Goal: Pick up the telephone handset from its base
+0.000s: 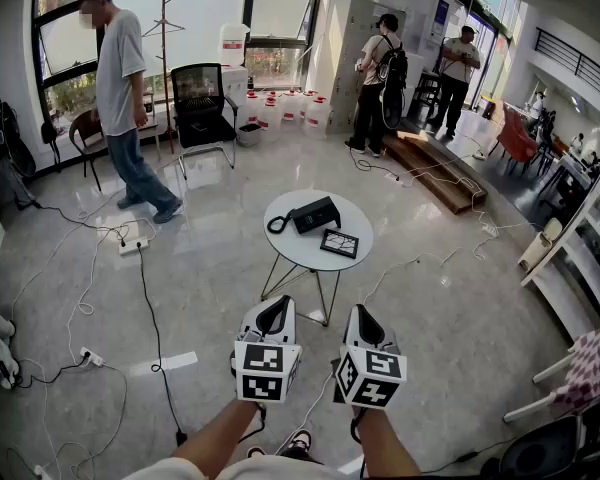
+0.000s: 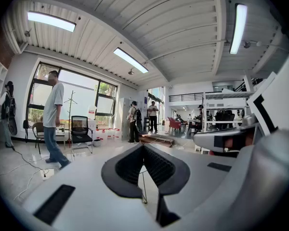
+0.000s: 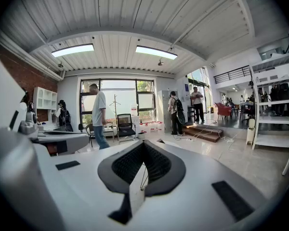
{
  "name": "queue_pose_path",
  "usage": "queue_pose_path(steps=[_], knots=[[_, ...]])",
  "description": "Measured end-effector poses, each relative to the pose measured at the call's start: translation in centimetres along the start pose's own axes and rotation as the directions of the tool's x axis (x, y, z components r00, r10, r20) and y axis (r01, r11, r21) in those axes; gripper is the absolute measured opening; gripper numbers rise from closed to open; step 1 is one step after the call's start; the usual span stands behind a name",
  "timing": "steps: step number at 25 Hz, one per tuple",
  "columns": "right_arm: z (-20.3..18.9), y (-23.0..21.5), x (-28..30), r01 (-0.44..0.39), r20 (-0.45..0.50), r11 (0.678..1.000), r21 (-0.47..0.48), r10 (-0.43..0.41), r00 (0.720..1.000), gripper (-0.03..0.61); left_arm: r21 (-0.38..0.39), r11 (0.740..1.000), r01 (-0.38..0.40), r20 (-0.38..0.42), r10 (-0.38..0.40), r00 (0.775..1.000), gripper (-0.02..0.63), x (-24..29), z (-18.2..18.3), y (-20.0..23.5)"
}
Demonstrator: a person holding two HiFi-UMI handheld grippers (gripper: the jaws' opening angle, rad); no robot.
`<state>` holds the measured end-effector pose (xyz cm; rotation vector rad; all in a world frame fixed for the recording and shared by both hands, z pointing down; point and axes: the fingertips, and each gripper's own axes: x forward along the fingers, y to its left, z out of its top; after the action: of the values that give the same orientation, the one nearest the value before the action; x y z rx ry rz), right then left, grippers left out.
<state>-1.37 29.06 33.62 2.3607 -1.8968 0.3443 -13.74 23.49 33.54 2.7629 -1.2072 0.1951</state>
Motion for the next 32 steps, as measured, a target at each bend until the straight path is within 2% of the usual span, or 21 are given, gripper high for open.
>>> queue_pose_path(steps=[8,13,21,32], knots=[[-0.2,0.6,-0.2,-0.002,0.003,1.0,-0.001,0.002,1.0,0.023,0.006,1.0,0.009,0.007,-0.009,1.0,0.017,-0.4,0.0,0.1],[-0.1,1.1,-0.5,-0.019,0.011,0.998,0.053,0.018,1.0,0.023,0.007,1.0,0.005,0.01,-0.006,1.0,0.017,-0.9,0.0,0.7],[-0.9,1.6,-0.6,-0.014,-0.004,0.997,0.082,0.015,1.0,0.023,0.015,1.0,0.003,0.009,-0.003,1.0,0.017,-1.7,-0.2,1.6],[-0.9,1.5,1.6,-0.012,-0.005,0.996,0.088,0.012,1.0,0.023,0.025,1.0,-0.002,0.002,0.002,1.0,0.017,-0.1,-0.7,2.9]])
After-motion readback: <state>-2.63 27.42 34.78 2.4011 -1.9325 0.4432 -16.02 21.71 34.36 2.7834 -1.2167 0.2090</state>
